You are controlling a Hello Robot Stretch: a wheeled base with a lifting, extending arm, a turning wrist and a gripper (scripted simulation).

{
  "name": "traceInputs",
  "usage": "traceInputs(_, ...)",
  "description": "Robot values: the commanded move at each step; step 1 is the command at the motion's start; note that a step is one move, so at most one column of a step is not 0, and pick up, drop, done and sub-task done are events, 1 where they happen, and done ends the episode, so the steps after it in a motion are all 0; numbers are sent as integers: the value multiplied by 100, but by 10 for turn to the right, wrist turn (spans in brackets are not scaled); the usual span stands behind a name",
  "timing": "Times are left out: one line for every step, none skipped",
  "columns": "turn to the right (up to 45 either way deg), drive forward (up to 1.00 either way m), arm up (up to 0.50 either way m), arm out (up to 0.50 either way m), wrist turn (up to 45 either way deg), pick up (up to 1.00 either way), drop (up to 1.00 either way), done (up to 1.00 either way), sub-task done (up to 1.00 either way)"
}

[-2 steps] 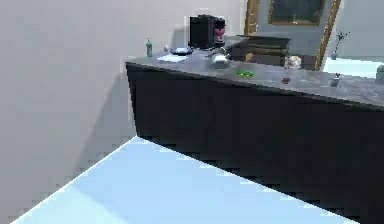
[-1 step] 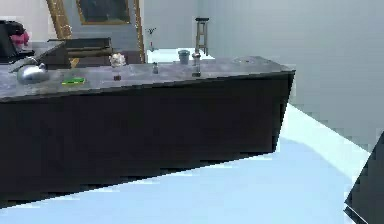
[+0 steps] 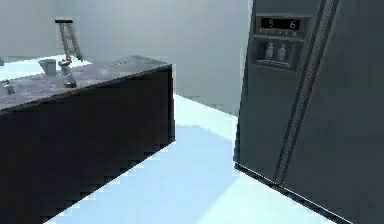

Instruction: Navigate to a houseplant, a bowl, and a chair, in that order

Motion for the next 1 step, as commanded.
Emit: traceInputs(0, 100, 0, 0, 0, 0, 0, 0, 0)
